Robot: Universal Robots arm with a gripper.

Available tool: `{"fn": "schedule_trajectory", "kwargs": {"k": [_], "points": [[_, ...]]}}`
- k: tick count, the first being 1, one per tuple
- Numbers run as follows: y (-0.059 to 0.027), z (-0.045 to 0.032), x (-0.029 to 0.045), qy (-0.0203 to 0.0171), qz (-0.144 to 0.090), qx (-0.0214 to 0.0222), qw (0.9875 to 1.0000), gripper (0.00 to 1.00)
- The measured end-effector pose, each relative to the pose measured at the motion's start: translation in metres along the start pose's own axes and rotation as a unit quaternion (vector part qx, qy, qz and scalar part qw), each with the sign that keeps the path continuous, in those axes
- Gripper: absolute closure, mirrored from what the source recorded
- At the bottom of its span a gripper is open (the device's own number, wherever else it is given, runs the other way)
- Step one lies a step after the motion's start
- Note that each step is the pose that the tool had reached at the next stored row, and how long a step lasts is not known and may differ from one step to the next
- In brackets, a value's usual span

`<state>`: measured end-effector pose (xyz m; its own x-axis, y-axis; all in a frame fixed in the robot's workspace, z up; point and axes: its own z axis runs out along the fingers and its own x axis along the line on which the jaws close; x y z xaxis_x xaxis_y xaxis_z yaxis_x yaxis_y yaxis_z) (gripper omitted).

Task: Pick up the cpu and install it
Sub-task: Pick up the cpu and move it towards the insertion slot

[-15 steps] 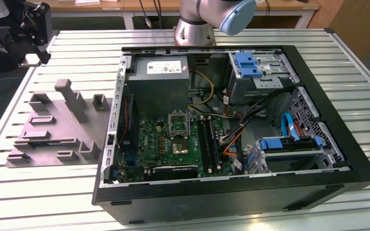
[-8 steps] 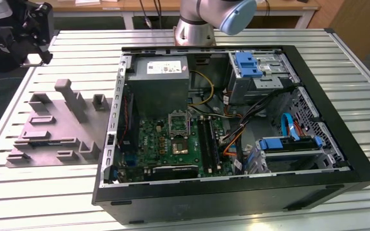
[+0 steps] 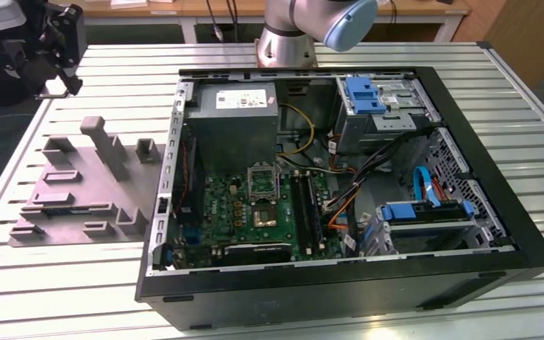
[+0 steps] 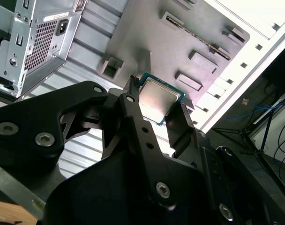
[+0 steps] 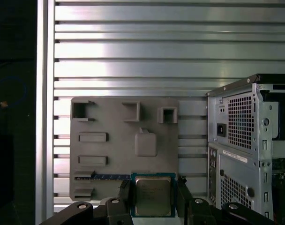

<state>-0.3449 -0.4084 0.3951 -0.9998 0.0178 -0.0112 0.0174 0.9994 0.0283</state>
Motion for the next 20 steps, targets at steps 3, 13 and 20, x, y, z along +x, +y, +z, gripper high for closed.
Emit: {"fn": "schedule_trajectory", "kwargs": {"k": [3, 13, 20], "points": [[-0.0035, -0.0001, -0.0001, 0.0000, 0.000, 0.0000, 1.0000, 0.53], [-0.0058, -0.0001, -0.0038, 0.0000, 0.000, 0.0000, 1.0000, 0.53], [-0.0056, 0.0000, -0.0108, 0.0000, 0.000, 0.0000, 1.0000, 0.53]]}}
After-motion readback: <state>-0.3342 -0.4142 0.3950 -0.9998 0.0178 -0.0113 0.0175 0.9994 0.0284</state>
